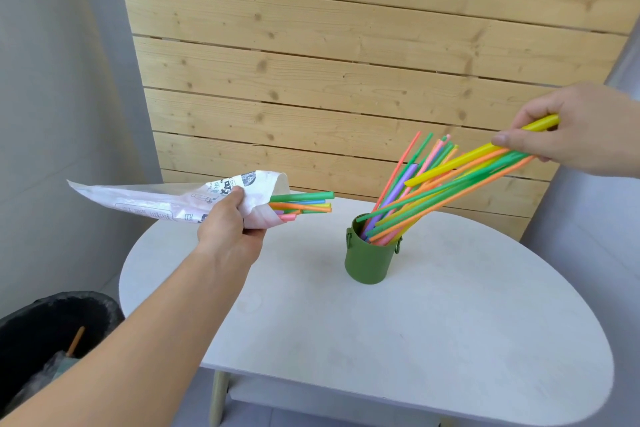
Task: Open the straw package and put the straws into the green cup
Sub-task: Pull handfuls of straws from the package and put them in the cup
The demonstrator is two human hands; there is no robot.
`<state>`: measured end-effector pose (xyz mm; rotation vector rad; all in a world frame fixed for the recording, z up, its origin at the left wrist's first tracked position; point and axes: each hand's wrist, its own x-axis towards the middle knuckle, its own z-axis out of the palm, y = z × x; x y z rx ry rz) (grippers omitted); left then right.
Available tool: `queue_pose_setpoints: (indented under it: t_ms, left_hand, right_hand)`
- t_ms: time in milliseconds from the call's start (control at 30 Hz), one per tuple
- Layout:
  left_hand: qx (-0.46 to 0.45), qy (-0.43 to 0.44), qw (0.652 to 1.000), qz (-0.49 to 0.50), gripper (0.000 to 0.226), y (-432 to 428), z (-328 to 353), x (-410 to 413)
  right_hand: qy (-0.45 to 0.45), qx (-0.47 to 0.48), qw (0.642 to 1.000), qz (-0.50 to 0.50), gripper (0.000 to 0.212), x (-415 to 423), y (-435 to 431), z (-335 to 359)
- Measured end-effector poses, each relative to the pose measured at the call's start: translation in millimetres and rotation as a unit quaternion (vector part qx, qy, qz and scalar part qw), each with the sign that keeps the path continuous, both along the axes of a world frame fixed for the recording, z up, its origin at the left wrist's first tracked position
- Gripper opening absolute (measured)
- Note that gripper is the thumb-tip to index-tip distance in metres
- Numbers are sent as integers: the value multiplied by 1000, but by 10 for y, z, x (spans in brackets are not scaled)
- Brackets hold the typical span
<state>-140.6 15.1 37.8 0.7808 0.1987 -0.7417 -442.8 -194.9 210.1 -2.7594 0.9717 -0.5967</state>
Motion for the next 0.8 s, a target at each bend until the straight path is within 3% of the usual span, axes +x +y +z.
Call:
queue_pose_setpoints:
  t_ms: [367, 467, 567, 800]
  left_hand:
    - [9, 7, 1000, 8, 32, -8, 11, -14]
    - [12, -6, 1000, -1, 19, -9, 30, -35]
    - [27, -15, 1000, -6, 33, -16, 17, -44]
    - [23, -25, 999, -2, 22, -12, 0, -29]
  right_hand:
    - [75, -130, 986, 77, 25, 326, 13, -161]
    - [98, -113, 985, 90, 21, 416, 13, -217]
    - [120, -85, 985, 88, 19, 515, 4, -253]
    - [163, -1, 985, 58, 17, 765, -47, -312]
